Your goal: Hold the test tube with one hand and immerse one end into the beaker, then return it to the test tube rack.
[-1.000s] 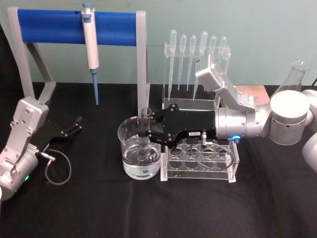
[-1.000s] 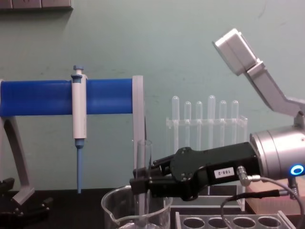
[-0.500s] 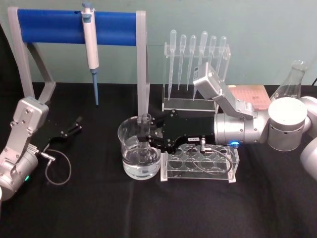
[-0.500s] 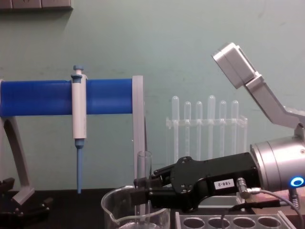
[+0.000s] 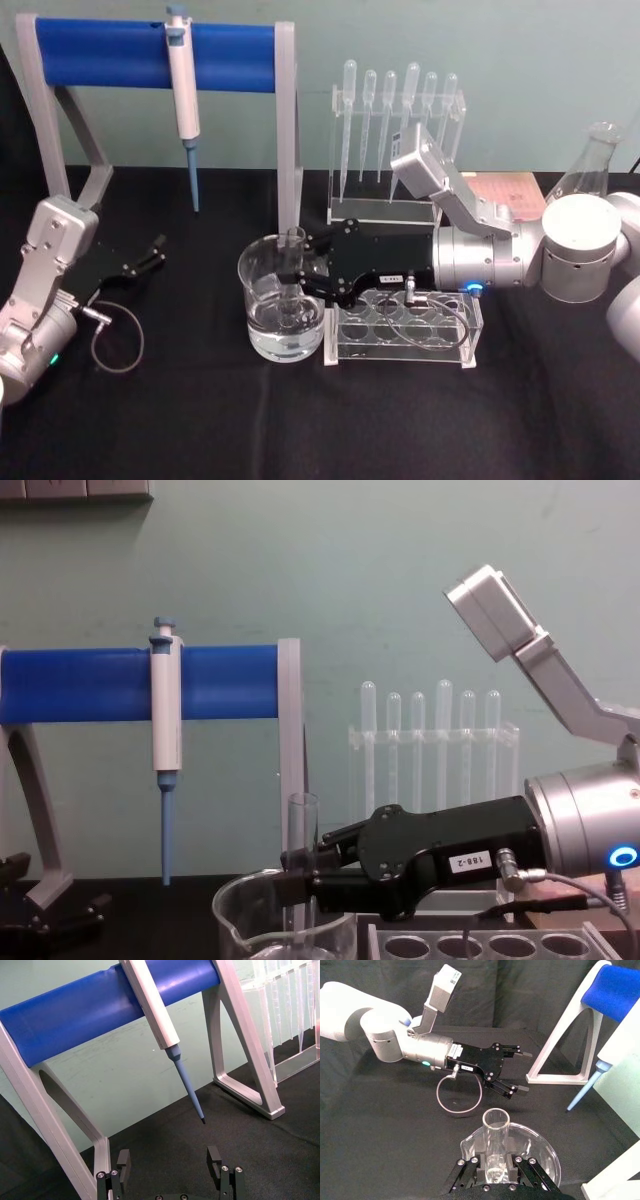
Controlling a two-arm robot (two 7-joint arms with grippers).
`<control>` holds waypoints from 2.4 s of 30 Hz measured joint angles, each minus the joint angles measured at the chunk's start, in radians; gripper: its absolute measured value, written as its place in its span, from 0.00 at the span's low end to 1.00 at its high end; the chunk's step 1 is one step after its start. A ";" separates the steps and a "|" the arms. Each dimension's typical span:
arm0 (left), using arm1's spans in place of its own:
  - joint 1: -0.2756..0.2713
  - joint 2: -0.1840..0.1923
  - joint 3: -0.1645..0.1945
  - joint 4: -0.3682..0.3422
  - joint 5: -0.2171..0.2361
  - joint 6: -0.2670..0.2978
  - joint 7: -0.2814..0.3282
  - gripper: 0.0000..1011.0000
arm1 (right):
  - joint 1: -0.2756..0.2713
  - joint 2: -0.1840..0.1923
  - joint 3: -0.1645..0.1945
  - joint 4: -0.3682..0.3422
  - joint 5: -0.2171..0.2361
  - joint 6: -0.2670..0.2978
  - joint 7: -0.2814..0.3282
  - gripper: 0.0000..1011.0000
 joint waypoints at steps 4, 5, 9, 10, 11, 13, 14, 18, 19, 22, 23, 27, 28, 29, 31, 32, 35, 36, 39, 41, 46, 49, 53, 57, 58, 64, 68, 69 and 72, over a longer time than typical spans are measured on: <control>0.000 0.000 0.000 0.000 0.000 0.000 0.000 0.99 | 0.001 0.000 0.000 0.000 0.000 0.000 0.000 0.23; 0.000 0.000 0.000 0.000 0.000 0.000 0.000 0.99 | 0.001 0.000 0.000 0.000 0.000 0.001 0.000 0.23; 0.000 0.000 0.000 0.000 0.000 0.000 0.000 0.99 | 0.001 0.001 -0.001 -0.001 0.001 0.001 0.000 0.23; 0.000 0.000 0.000 0.000 0.000 0.000 0.000 0.99 | 0.001 0.001 -0.001 -0.001 0.001 0.001 0.000 0.23; 0.000 0.000 0.000 0.000 0.000 0.000 0.000 0.99 | 0.001 0.001 -0.001 -0.001 0.001 0.001 0.000 0.23; 0.000 0.000 0.000 0.000 0.000 0.000 0.000 0.99 | 0.001 0.001 -0.001 -0.001 0.001 0.001 0.001 0.23; 0.000 0.000 0.000 0.000 0.000 0.000 0.000 0.99 | 0.001 0.001 -0.001 -0.001 0.001 0.001 0.001 0.23; 0.000 0.000 0.000 0.000 0.000 0.000 0.000 0.99 | 0.002 0.001 -0.001 -0.001 0.002 0.002 0.001 0.23; 0.000 0.000 0.000 0.000 0.000 0.000 0.000 0.99 | 0.002 0.001 -0.001 -0.001 0.002 0.002 0.001 0.23; 0.000 0.000 0.000 0.000 0.000 0.000 0.000 0.99 | 0.002 0.001 -0.001 -0.001 0.002 0.002 0.001 0.23; 0.000 0.000 0.000 0.000 0.000 0.000 0.000 0.99 | 0.002 0.001 -0.001 -0.001 0.002 0.002 0.001 0.23; 0.000 0.000 0.000 0.000 0.000 0.000 0.000 0.99 | 0.002 0.001 -0.001 -0.001 0.002 0.002 0.002 0.23; 0.000 0.000 0.000 0.000 0.000 0.000 0.000 0.99 | 0.002 0.001 -0.001 -0.001 0.002 0.002 0.002 0.23; 0.000 0.000 0.000 0.000 0.000 0.000 0.000 0.99 | 0.002 0.001 -0.001 -0.001 0.002 0.002 0.002 0.23; 0.000 0.000 0.000 0.000 0.000 0.000 0.000 0.99 | 0.002 0.001 -0.001 -0.001 0.002 0.002 0.002 0.23; 0.000 0.000 0.000 0.000 0.000 0.000 0.000 0.99 | 0.002 0.001 -0.001 -0.001 0.002 0.002 0.002 0.23; 0.000 0.000 0.000 0.000 0.000 0.000 0.000 0.99 | 0.002 0.001 -0.001 -0.001 0.002 0.002 0.002 0.23; 0.000 0.000 0.000 0.000 0.000 0.000 0.000 0.99 | 0.002 0.001 -0.001 -0.001 0.002 0.002 0.002 0.23; 0.000 0.000 0.000 0.000 0.000 0.000 0.000 0.99 | 0.002 0.001 -0.001 -0.001 0.002 0.002 0.002 0.23; 0.000 0.000 0.000 0.000 0.000 0.000 0.000 0.99 | 0.002 0.001 -0.001 -0.001 0.002 0.002 0.002 0.23; 0.000 0.000 0.000 0.000 0.000 0.000 0.000 0.99 | 0.002 0.001 -0.001 -0.001 0.002 0.002 0.002 0.23; 0.000 0.000 0.000 0.000 0.000 0.000 0.000 0.99 | 0.002 0.001 -0.001 -0.001 0.002 0.002 0.002 0.23; 0.000 0.000 0.000 0.000 0.000 0.000 0.000 0.99 | 0.002 0.001 -0.001 -0.001 0.002 0.002 0.002 0.23; 0.000 0.000 0.000 0.000 0.000 0.000 0.000 0.99 | 0.002 0.001 -0.001 -0.001 0.002 0.002 0.002 0.23; 0.000 0.000 0.000 0.000 0.000 0.000 0.000 0.99 | 0.002 0.001 -0.001 -0.001 0.002 0.002 0.002 0.23; 0.000 0.000 0.000 0.000 0.000 0.000 0.000 0.99 | 0.002 0.001 -0.001 -0.001 0.002 0.002 0.002 0.23; 0.000 0.000 0.000 0.000 0.000 0.000 0.000 0.99 | 0.002 0.001 -0.001 -0.001 0.002 0.002 0.002 0.23; 0.000 0.000 0.000 0.000 0.000 0.000 0.000 0.99 | 0.002 0.001 -0.001 -0.001 0.002 0.002 0.002 0.23; 0.000 0.000 0.000 0.000 0.000 0.000 0.000 0.99 | 0.002 0.001 -0.001 -0.001 0.002 0.002 0.002 0.23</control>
